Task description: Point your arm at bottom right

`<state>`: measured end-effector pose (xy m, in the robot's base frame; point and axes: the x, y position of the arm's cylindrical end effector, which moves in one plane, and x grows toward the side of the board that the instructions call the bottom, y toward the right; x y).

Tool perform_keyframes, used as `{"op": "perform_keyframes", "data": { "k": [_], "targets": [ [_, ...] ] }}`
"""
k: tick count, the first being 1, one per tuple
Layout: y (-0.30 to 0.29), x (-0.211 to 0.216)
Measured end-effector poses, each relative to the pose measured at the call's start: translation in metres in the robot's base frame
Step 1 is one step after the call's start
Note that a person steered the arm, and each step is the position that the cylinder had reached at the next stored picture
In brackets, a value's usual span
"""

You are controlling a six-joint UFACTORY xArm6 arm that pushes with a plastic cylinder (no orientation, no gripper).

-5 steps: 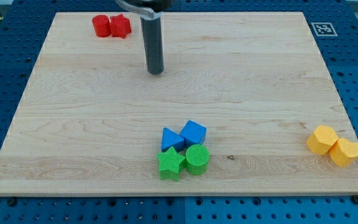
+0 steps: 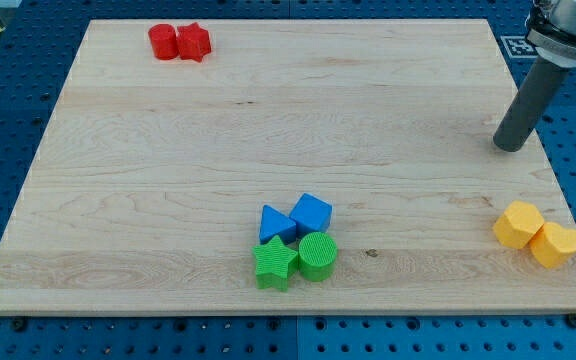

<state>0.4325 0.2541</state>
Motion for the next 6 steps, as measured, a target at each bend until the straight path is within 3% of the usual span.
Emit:
{"op": "perform_keyframes", "data": {
  "k": [2,6],
  "targets": [
    [0.051,0.002],
    [0.091,0.015]
  ]
}}
